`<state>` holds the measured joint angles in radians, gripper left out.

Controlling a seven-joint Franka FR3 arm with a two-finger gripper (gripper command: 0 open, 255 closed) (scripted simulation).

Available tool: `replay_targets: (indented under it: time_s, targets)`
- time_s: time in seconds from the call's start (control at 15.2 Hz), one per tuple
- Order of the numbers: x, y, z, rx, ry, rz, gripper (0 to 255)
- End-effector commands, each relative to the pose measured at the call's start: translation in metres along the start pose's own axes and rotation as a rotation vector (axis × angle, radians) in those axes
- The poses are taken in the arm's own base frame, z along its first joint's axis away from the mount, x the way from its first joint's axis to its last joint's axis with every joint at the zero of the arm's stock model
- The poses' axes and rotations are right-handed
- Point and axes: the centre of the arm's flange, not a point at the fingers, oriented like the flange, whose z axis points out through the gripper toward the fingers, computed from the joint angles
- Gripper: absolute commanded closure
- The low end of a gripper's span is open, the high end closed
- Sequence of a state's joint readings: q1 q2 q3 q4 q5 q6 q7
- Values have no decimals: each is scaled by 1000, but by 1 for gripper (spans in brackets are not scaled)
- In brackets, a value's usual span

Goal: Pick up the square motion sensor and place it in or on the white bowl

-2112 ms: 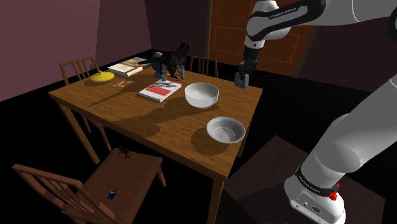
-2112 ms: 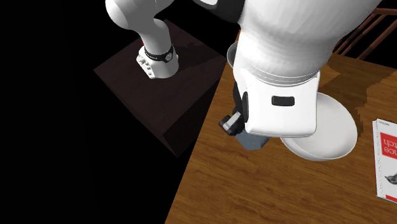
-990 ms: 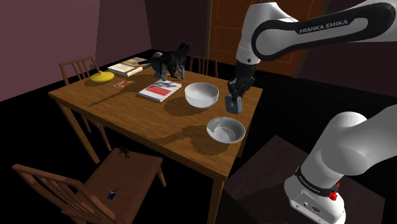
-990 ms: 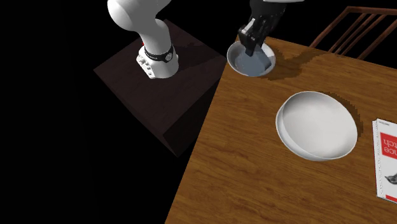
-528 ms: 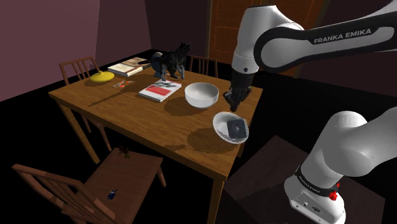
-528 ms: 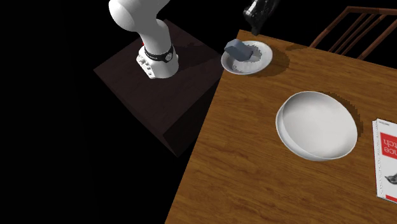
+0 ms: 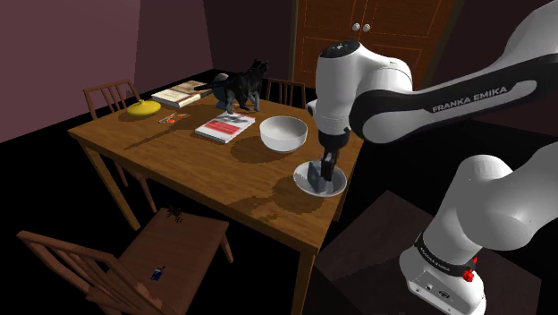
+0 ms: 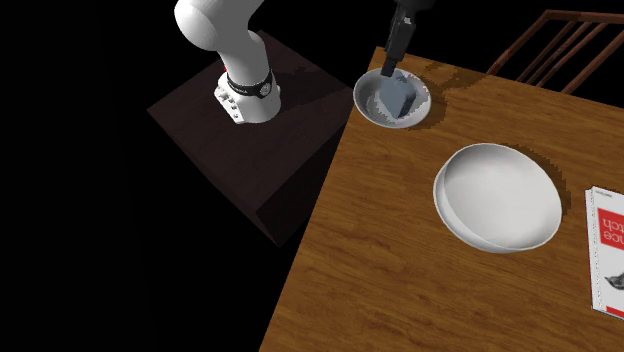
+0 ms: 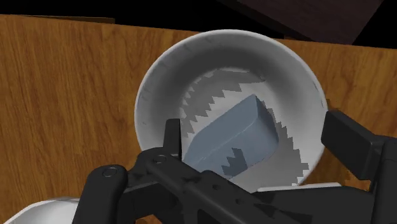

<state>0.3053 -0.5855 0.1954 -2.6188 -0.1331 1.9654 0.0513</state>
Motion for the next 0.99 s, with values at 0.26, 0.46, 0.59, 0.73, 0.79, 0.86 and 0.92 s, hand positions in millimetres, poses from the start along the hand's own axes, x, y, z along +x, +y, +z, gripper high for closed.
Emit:
replay_targets:
  time_s: [0.26,0.46,0.59,0.73,0.79,0.86,0.92]
  targets:
    - [-1,-3,32,-17,-4,-44,0]
    - [-1,-3,35,-17,-4,-44,0]
    - [-1,-3,35,-17,-4,-44,0]
    - [-1,-3,35,-17,-4,-44,0]
    - [-1,-3,35,-17,-4,-44,0]
    - [-1,-3,35,-17,-4,-44,255]
    - [-1,-3,35,-17,-4,-44,255]
